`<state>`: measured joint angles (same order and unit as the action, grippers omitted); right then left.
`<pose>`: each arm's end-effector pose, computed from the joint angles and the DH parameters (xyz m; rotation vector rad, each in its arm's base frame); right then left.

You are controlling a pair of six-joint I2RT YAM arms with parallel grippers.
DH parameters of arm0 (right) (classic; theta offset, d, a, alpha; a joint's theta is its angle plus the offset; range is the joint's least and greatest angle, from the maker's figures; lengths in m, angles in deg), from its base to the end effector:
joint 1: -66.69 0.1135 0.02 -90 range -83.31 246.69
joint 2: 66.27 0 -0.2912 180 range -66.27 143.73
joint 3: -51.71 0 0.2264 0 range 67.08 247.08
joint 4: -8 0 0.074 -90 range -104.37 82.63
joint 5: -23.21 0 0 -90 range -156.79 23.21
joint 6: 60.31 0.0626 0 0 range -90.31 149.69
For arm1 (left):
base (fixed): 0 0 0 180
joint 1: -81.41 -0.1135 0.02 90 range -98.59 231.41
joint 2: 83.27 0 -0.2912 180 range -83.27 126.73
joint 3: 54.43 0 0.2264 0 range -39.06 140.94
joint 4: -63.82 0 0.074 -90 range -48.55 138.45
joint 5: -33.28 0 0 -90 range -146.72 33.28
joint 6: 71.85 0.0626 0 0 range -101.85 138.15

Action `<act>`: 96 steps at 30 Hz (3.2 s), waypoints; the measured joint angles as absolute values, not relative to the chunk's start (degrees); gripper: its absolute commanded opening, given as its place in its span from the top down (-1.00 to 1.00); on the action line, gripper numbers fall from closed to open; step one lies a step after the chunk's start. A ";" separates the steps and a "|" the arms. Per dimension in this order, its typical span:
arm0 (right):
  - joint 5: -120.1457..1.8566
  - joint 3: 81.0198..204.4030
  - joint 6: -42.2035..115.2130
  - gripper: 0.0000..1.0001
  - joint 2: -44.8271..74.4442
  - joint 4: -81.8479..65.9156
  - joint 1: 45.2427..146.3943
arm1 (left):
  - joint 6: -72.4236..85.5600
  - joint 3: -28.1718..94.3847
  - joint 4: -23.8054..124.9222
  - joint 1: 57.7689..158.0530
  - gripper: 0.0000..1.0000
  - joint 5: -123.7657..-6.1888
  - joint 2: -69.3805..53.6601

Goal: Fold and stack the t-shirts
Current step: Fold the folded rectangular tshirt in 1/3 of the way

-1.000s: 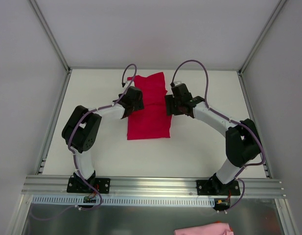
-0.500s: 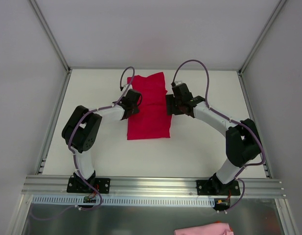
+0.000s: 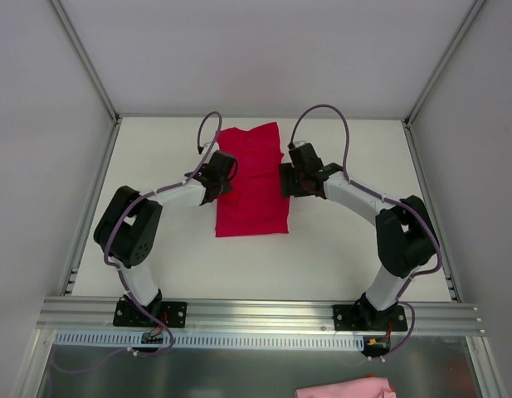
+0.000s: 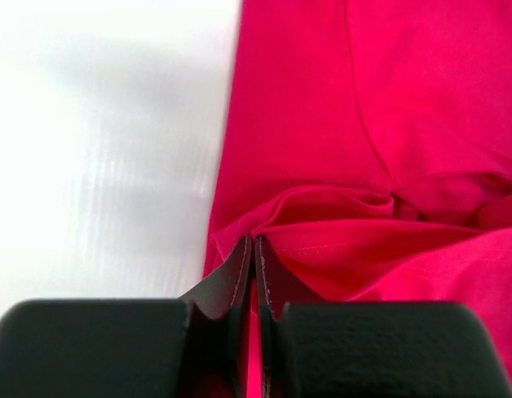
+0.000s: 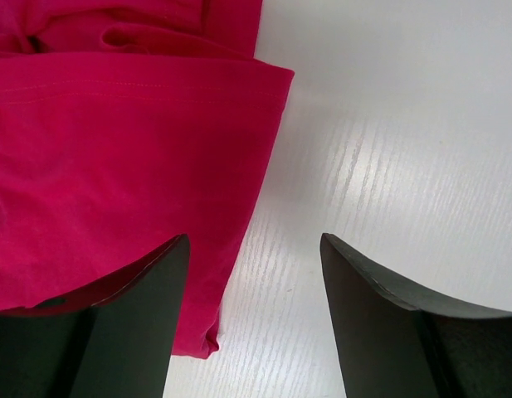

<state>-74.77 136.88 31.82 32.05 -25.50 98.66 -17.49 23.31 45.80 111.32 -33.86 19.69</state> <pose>0.3235 0.1917 0.2512 -0.5484 2.3139 0.1185 0.3468 -0.1714 0.2106 -0.3088 2.2367 -0.1441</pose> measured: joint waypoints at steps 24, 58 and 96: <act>-70.73 145.47 31.93 -0.34 42.52 -23.99 96.65 | -16.77 23.46 43.07 111.32 -0.66 -29.47 19.28; -57.57 150.52 35.73 0.98 50.00 -23.82 92.45 | -15.68 25.84 43.59 111.30 -0.76 -31.05 24.63; -50.82 159.13 33.66 0.38 57.47 -25.22 90.16 | -15.68 26.56 44.90 111.30 -0.73 -31.39 26.23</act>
<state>-50.82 159.13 33.66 57.47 -25.22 90.16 -15.68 26.56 44.90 111.30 -31.39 26.23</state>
